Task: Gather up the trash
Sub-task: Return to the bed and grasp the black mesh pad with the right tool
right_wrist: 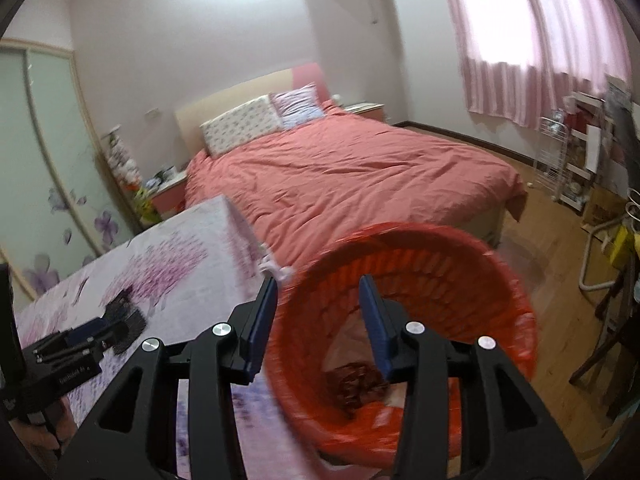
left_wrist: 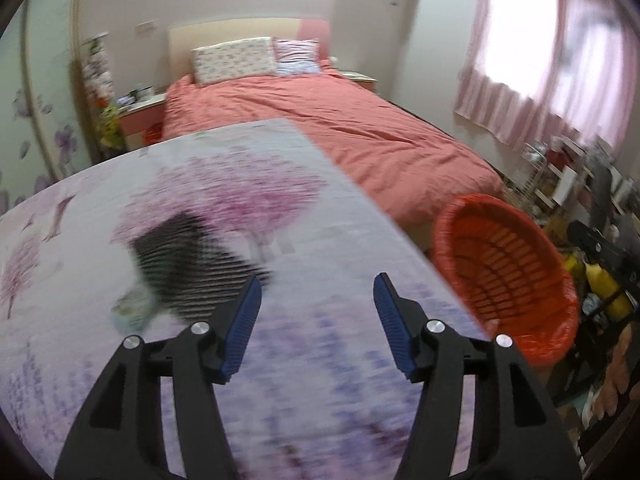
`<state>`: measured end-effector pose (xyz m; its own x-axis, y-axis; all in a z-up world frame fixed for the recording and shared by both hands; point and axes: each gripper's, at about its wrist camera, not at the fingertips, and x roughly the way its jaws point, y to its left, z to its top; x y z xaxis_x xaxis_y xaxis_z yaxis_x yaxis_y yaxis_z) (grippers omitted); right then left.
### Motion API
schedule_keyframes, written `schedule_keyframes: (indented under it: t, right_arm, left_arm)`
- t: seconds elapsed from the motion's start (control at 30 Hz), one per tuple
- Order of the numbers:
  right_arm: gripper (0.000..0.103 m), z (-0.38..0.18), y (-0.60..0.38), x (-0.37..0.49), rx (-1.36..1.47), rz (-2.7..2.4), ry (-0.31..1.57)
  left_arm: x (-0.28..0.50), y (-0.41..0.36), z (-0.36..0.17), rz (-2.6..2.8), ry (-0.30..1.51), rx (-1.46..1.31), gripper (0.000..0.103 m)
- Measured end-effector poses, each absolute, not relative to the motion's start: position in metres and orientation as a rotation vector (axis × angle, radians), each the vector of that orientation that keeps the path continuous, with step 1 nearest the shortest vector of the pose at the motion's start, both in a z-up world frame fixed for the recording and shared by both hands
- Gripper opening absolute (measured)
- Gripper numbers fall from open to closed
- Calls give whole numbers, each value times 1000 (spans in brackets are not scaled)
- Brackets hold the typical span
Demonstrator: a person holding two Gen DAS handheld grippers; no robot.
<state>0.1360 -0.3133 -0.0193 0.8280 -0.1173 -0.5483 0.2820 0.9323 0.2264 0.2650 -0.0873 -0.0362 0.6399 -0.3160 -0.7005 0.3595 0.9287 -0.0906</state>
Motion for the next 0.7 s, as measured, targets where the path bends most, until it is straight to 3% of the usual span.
schedule_keyframes:
  t: [0.7]
  right_arm:
    - [43, -49, -146, 216, 205, 85, 737]
  left_arm:
    - [261, 113, -47, -84, 792, -50, 61]
